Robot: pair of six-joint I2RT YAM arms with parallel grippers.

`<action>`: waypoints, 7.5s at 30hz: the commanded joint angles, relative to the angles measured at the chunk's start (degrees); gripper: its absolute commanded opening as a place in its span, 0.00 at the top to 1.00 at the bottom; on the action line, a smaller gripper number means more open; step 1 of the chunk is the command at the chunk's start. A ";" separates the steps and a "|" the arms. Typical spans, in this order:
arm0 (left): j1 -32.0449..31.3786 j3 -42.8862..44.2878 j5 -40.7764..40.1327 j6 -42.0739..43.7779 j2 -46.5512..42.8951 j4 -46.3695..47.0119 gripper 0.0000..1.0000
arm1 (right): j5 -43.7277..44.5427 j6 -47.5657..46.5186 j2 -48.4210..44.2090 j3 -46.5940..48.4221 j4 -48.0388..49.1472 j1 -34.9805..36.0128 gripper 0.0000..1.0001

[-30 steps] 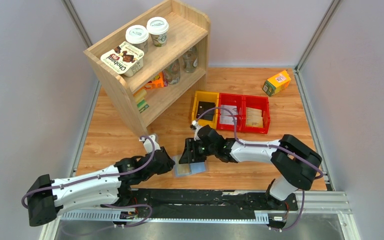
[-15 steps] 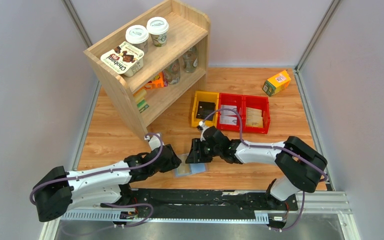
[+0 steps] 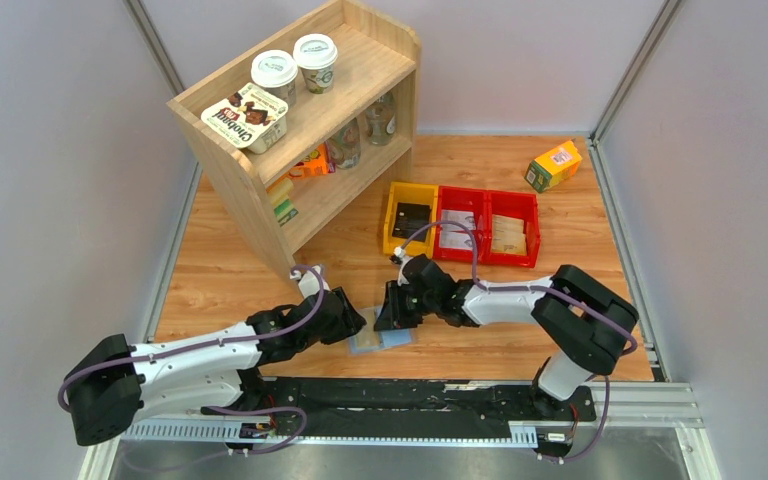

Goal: Take the credit cards out of the card holder
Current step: Remove the credit card from the card holder.

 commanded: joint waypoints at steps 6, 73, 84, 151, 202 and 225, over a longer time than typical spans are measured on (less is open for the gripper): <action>0.21 0.82 0.03 -0.04 -0.55 1.05 0.46 | -2.46 0.19 4.62 3.31 4.25 -0.08 0.89; 1.26 12.25 2.75 7.43 14.91 -2.11 0.46 | 4.84 -2.36 -3.46 -3.37 -4.89 -4.74 0.82; 1.26 13.57 2.66 8.13 16.93 -3.53 0.46 | 4.57 -2.36 -3.45 -3.37 -4.63 -4.91 0.82; 2.58 9.61 15.05 6.82 16.05 13.61 0.47 | 6.50 1.77 -13.04 -9.08 0.03 -5.44 0.81; 3.64 -1.11 20.24 -1.27 19.31 43.23 0.83 | 6.59 4.32 -8.29 -9.87 -4.28 -8.43 0.86; 3.72 5.47 11.28 16.98 1.56 5.01 1.00 | 7.73 3.98 -11.71 -7.86 -6.73 -8.87 0.84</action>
